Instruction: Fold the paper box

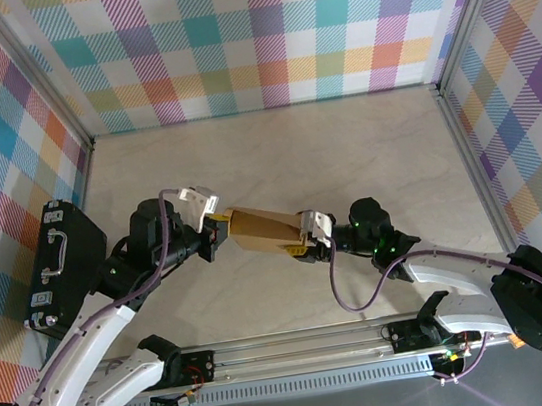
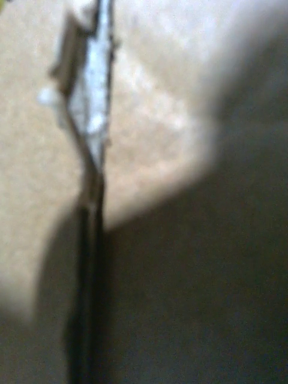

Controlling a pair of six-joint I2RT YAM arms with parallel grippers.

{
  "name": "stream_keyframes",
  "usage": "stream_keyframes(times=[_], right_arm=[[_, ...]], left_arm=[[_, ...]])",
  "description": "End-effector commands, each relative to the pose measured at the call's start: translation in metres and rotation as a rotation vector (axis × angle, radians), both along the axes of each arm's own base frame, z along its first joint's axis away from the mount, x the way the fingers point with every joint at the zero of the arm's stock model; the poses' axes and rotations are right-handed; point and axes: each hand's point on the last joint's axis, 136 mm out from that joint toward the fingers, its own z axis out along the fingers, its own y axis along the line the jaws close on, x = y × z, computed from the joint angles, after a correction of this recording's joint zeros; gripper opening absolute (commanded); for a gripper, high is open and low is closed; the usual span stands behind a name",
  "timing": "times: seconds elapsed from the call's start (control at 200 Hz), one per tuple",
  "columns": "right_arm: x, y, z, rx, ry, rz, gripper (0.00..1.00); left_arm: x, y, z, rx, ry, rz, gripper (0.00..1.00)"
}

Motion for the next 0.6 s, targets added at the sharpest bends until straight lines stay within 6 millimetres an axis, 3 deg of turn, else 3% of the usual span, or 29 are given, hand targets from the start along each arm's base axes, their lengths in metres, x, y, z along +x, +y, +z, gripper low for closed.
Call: stream_keyframes(times=[0.0, 0.305, 0.595], right_arm=[[-0.009, 0.003, -0.013, -0.062, -0.057, 0.068, 0.55], [-0.005, 0.002, -0.019, -0.089, -0.073, 0.056, 0.55], [-0.008, 0.002, -0.016, -0.072, -0.065, 0.063, 0.56]], left_arm=[[-0.006, -0.011, 0.032, -0.14, 0.041, -0.009, 0.0], [-0.008, -0.02, 0.029, -0.182, 0.128, -0.022, 0.0], [-0.001, -0.013, -0.003, -0.105, 0.168, 0.031, 0.0]])
